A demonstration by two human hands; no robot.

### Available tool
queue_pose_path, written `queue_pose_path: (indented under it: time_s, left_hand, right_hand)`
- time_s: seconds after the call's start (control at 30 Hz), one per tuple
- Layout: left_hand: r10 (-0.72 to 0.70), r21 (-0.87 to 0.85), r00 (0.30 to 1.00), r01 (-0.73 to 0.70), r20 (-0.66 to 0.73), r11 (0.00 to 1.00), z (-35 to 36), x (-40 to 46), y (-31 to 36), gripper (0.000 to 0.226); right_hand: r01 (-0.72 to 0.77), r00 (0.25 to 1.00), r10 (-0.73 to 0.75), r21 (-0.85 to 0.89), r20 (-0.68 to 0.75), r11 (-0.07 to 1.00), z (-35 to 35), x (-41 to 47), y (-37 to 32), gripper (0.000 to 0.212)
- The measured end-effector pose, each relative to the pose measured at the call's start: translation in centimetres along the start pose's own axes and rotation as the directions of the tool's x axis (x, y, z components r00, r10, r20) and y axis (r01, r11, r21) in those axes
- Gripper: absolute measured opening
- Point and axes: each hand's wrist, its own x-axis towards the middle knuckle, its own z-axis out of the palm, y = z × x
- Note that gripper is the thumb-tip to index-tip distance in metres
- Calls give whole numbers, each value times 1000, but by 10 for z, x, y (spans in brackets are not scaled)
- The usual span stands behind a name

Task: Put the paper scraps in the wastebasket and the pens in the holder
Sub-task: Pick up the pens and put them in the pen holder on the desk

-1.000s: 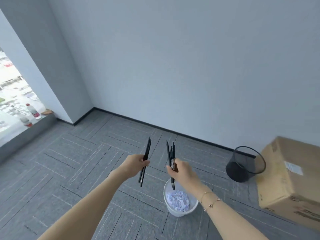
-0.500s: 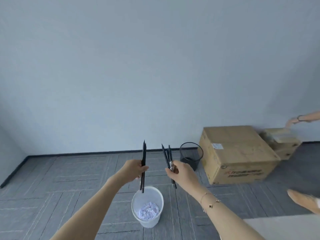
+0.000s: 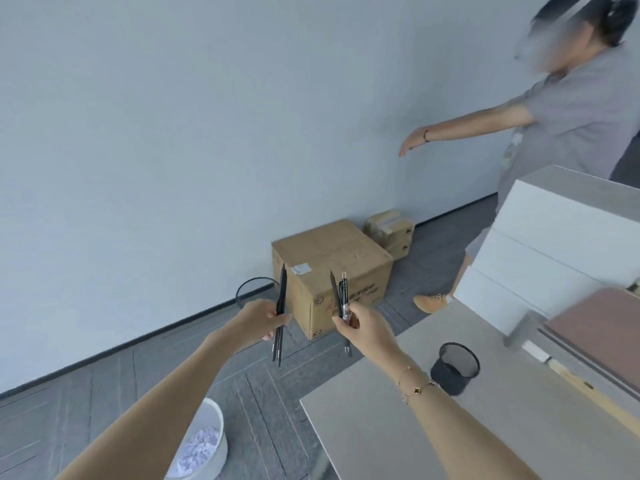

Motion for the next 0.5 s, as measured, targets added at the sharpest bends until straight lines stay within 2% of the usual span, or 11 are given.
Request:
queue_pose_path:
  time_s: [0.27,0.5]
  left_hand:
    - [228,-8,965,-229,132,973,75,64,109,31]
    - [294,-15,939,-296,180,955,140,110,180,41]
  right_hand:
    - [-230,961,228,5,-157,973,-84,-19,106,28]
    - [-364,910,360,17,-204,931,-124,-40,176,23]
